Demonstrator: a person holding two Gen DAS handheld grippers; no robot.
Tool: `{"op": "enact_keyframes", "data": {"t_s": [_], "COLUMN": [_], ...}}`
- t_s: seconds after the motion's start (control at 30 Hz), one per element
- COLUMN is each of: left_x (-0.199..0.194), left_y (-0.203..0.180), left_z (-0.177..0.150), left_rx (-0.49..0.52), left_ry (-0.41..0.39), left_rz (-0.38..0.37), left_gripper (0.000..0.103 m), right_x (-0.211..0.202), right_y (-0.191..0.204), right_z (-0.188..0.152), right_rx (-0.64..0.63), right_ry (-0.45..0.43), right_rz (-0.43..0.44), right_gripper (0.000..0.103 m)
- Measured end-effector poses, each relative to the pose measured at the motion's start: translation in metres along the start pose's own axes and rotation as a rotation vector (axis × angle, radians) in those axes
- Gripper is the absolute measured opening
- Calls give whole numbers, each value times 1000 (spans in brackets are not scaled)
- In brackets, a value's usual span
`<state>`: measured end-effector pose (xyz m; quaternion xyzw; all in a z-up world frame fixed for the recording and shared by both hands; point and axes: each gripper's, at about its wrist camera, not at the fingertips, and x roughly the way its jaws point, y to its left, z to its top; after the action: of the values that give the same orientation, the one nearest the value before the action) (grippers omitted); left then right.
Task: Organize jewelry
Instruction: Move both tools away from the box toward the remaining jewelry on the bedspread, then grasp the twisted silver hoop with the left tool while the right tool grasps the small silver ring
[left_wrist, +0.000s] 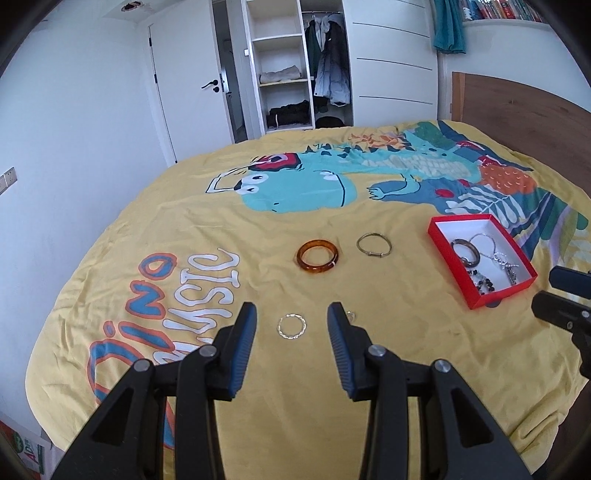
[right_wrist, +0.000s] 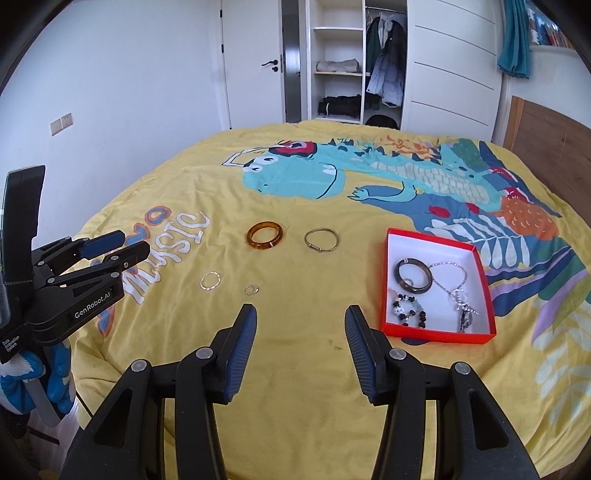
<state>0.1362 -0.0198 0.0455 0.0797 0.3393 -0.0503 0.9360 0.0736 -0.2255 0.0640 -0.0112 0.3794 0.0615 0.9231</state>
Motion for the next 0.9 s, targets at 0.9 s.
{"op": "enact_keyframes", "data": {"t_s": [0.9], "left_x": [136], "left_y": [58], "left_z": [-44], "left_rx": [-151], "left_ry": [257], "left_rz": [-168], "left_gripper": [41], "right_x": [156], "right_y": [34], "right_z": [-4], "right_rx": [-53], "right_ry": [190], "right_rz": [175], "right_gripper": [50]}}
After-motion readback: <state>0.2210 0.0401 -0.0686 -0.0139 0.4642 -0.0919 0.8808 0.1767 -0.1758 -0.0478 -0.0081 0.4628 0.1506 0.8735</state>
